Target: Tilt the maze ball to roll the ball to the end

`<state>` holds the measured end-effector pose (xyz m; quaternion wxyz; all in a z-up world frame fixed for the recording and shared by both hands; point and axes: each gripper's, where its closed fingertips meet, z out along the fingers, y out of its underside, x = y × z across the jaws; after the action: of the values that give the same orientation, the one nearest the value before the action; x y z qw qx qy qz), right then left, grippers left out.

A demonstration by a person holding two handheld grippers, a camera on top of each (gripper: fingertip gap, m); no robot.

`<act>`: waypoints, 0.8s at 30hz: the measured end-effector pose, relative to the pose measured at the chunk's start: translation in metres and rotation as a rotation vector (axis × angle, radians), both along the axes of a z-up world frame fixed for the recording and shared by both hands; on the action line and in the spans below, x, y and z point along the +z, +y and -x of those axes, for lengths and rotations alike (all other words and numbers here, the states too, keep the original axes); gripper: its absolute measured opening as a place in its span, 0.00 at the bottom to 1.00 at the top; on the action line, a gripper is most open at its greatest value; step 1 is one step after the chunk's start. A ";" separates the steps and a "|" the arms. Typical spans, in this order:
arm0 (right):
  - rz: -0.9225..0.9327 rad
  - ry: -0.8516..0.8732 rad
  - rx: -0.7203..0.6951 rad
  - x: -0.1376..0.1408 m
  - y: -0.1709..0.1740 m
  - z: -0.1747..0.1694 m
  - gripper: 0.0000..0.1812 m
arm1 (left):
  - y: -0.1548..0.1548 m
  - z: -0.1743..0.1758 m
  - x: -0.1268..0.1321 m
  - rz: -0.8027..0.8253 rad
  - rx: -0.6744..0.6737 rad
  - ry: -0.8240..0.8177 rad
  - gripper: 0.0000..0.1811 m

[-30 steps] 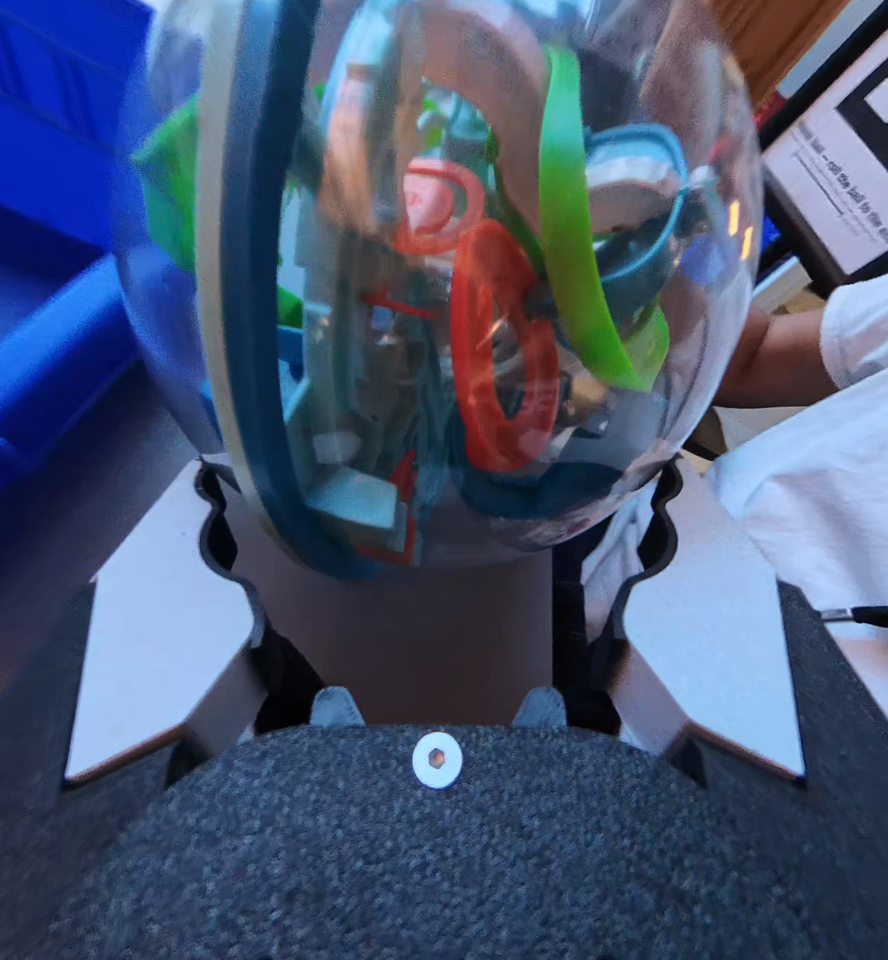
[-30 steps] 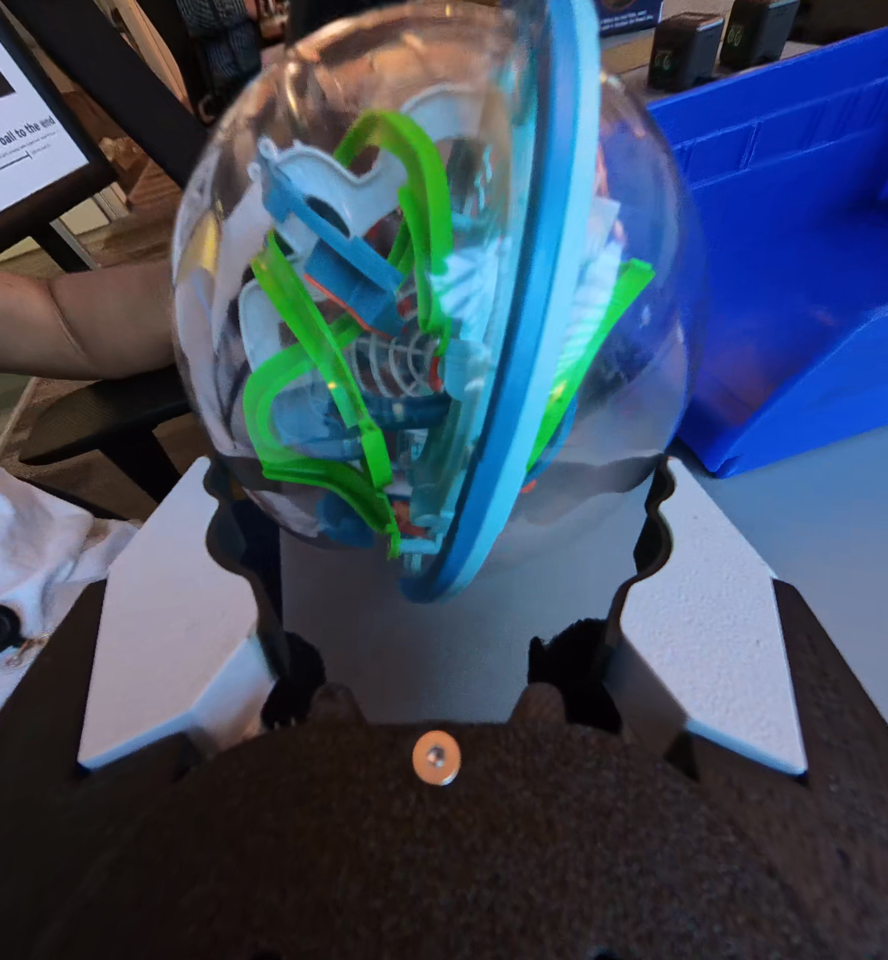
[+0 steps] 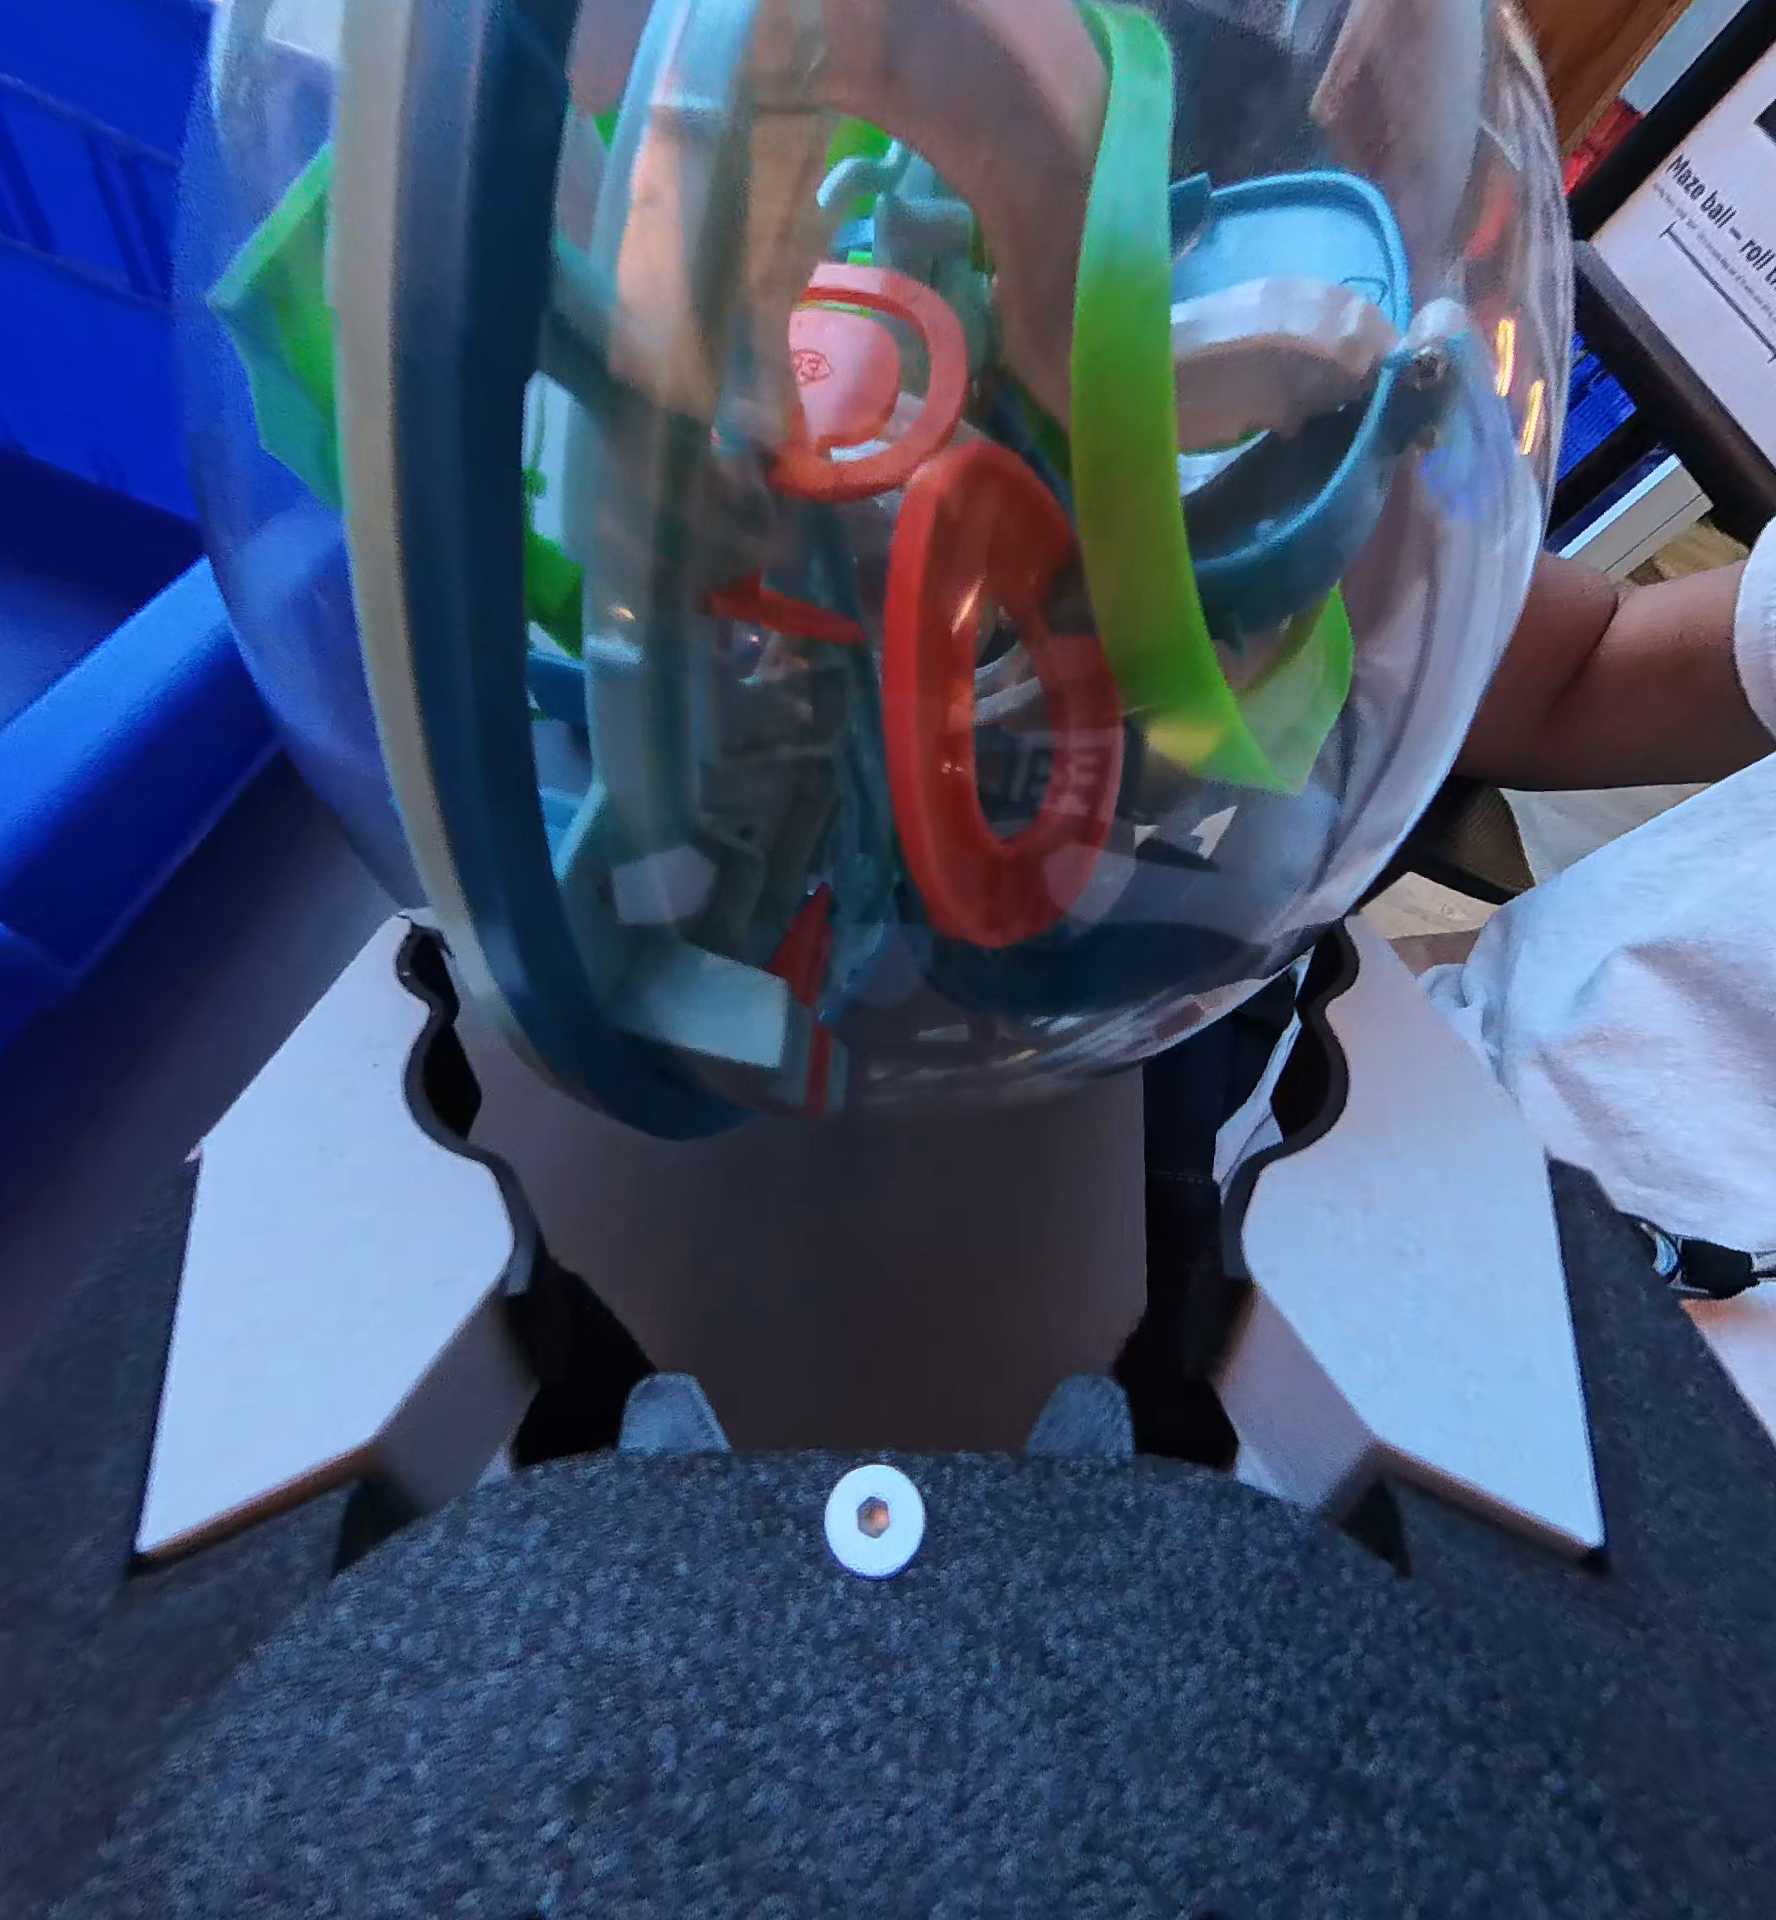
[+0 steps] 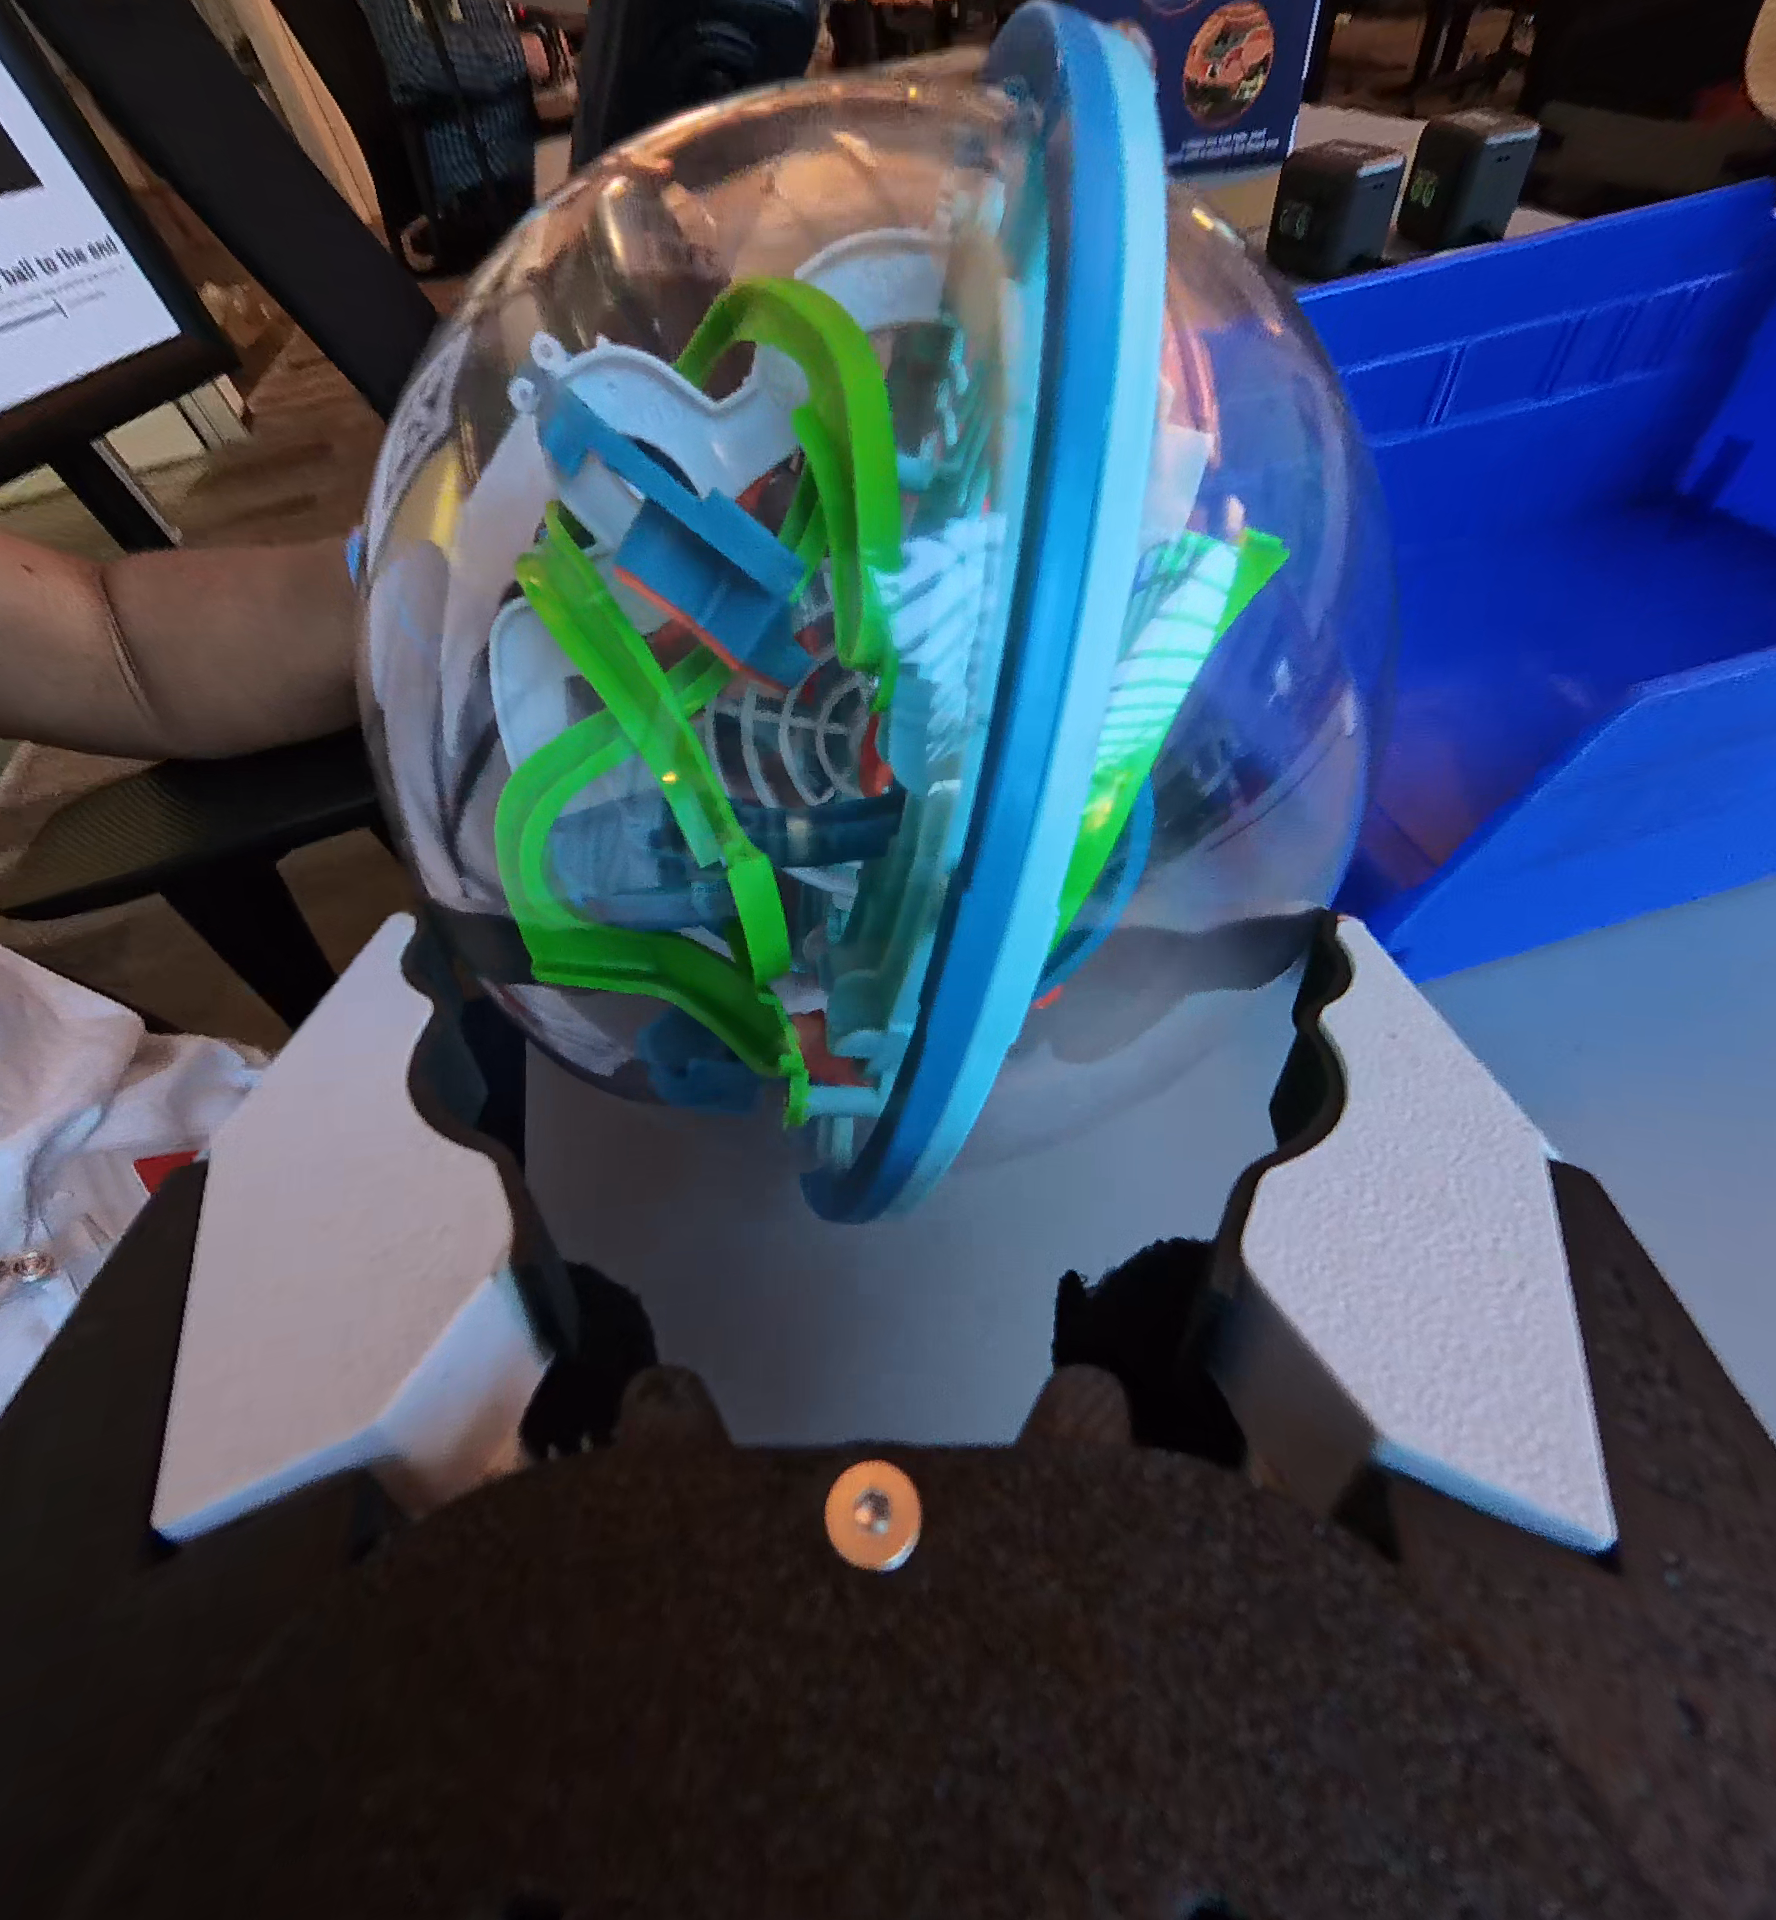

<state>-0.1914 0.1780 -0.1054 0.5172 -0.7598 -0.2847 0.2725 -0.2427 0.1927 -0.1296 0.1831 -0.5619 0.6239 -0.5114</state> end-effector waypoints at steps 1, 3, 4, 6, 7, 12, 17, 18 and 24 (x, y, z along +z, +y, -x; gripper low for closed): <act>-0.008 0.028 -0.004 0.000 0.001 -0.001 0.84 | 0.001 -0.001 0.000 0.007 0.002 -0.010 0.85; -0.005 0.110 -0.016 -0.001 0.003 -0.003 0.84 | 0.003 -0.003 -0.001 0.030 0.009 -0.038 0.83; 0.002 0.154 -0.026 -0.001 0.004 -0.003 0.84 | 0.005 -0.003 -0.001 0.051 0.015 -0.050 0.82; -0.003 0.180 -0.036 -0.001 0.005 -0.003 0.84 | 0.006 -0.004 0.001 0.055 0.020 -0.059 0.82; 0.007 0.166 -0.033 -0.004 0.004 -0.003 0.84 | 0.006 -0.004 0.002 0.041 0.026 -0.072 0.82; 0.043 0.148 -0.024 -0.009 0.000 -0.004 0.85 | 0.006 -0.006 0.007 0.015 0.047 -0.105 0.81; 0.034 0.134 -0.030 -0.008 -0.005 -0.003 0.85 | 0.001 -0.005 0.006 0.001 0.030 -0.097 0.80; 0.031 0.128 -0.028 -0.008 -0.005 -0.003 0.84 | 0.000 -0.005 0.006 -0.004 0.029 -0.095 0.80; 0.043 0.127 -0.029 -0.006 -0.005 -0.003 0.84 | 0.001 -0.005 0.008 0.000 0.027 -0.097 0.82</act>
<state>-0.1881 0.1735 -0.1115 0.5215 -0.7560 -0.2341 0.3189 -0.2378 0.1933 -0.1215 0.2199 -0.5446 0.6066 -0.5358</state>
